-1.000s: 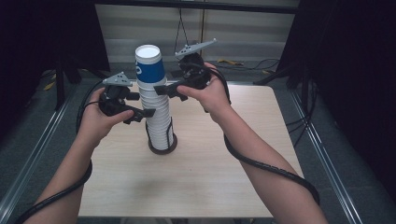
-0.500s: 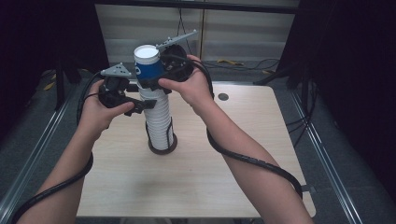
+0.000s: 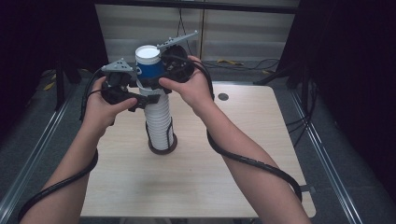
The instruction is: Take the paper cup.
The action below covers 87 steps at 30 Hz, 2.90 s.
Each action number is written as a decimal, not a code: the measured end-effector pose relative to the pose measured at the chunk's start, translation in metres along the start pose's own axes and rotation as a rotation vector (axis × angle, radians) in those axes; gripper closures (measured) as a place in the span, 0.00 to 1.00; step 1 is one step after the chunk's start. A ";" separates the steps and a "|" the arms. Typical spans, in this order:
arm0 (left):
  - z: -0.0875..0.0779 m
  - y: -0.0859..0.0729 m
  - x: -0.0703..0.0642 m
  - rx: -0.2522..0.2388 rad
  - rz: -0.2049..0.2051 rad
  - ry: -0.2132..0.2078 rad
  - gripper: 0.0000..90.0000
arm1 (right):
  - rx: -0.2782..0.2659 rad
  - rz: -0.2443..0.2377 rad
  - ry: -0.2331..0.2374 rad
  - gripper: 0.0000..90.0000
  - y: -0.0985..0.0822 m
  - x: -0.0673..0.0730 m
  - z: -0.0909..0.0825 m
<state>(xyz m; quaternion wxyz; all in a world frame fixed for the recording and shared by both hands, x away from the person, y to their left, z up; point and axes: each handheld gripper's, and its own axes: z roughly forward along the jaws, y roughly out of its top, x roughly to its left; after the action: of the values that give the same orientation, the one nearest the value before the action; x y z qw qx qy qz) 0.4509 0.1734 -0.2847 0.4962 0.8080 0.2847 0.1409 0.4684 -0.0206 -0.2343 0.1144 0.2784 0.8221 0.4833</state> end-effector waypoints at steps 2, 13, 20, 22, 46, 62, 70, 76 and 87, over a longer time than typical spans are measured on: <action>0.000 -0.001 0.000 -0.003 0.003 0.000 0.14 | 0.006 0.000 0.000 0.20 0.001 0.000 0.000; 0.000 0.004 -0.002 0.031 0.013 0.002 0.14 | 0.023 -0.017 0.002 0.21 0.002 0.001 -0.003; -0.001 0.004 -0.001 0.027 0.011 0.007 0.15 | -0.008 -0.005 0.006 0.20 -0.001 0.000 -0.001; -0.001 0.004 -0.001 0.026 0.011 0.009 0.15 | -0.011 -0.005 0.007 0.20 -0.001 -0.001 -0.001; -0.001 0.005 -0.003 0.039 0.027 0.001 0.15 | 0.020 -0.021 0.006 0.18 -0.007 -0.001 0.001; -0.001 0.004 -0.001 0.026 0.025 0.000 0.15 | -0.057 0.013 0.011 0.23 -0.004 -0.001 -0.008; -0.002 0.002 0.000 0.022 0.018 0.000 0.16 | -0.111 0.023 0.018 0.26 0.003 -0.001 -0.017; -0.006 0.001 0.000 0.022 0.016 0.000 0.18 | -0.145 0.043 0.023 0.26 0.005 -0.002 -0.022; -0.005 0.001 0.000 0.027 0.009 -0.003 0.17 | -0.167 0.045 0.026 0.26 0.008 -0.002 -0.028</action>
<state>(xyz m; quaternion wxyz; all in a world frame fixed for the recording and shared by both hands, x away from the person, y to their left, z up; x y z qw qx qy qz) 0.4485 0.1760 -0.2815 0.4851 0.8161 0.2823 0.1378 0.4595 -0.0392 -0.2135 0.1156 0.2802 0.7738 0.5562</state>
